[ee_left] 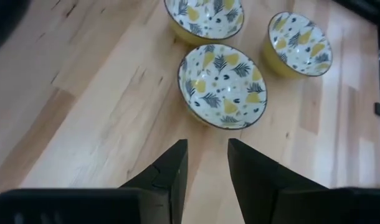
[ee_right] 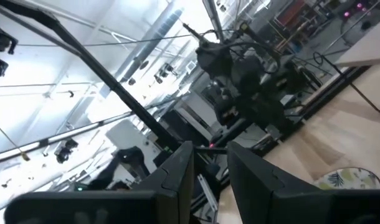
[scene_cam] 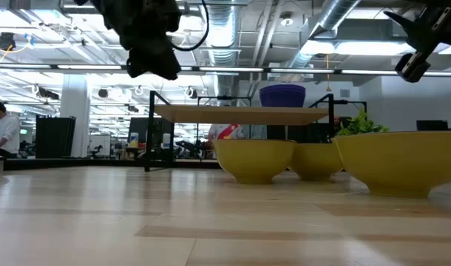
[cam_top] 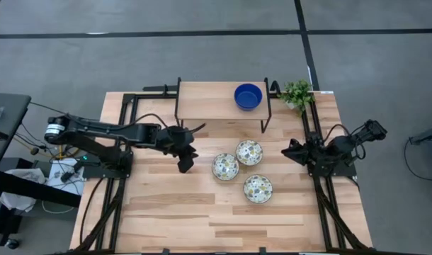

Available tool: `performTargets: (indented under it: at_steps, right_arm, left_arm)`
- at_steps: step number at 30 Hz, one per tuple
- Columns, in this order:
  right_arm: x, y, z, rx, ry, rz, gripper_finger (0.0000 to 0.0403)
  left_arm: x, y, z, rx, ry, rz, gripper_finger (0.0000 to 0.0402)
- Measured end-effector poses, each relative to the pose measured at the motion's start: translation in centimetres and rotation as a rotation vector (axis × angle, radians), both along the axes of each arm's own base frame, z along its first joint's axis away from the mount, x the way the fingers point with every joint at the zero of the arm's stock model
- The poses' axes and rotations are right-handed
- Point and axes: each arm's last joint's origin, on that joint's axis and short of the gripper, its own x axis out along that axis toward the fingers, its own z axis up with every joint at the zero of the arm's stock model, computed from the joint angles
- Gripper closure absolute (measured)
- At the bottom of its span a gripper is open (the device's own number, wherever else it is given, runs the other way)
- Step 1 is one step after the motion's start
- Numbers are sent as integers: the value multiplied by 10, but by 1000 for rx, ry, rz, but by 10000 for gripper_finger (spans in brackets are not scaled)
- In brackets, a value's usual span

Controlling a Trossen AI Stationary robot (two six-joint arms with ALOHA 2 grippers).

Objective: Pick & Place Mini bowls
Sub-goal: Put the top white patterned bowl on the shelf

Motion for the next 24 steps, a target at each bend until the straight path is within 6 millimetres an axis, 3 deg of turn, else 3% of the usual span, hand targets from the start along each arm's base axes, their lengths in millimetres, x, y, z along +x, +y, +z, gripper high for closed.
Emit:
performTargets:
  at_steps: [5, 10, 17, 24]
  right_arm:
    - [-2, -1, 18, -9, -8, -6, 316]
    - [0, -1, 43, -64, 92, -33, 316]
    - [18, 7, 71, -46, 355, -80, 316]
    - [41, 16, 96, 35, 483, -111, 316]
  left_arm:
    - [-13, 8, -10, -2, -71, 36, 289]
    - [-36, 20, -13, -2, -123, 94, 289]
    - [-64, 29, -20, -8, -189, 159, 289]
    - [-77, 33, -26, -6, -214, 194, 289]
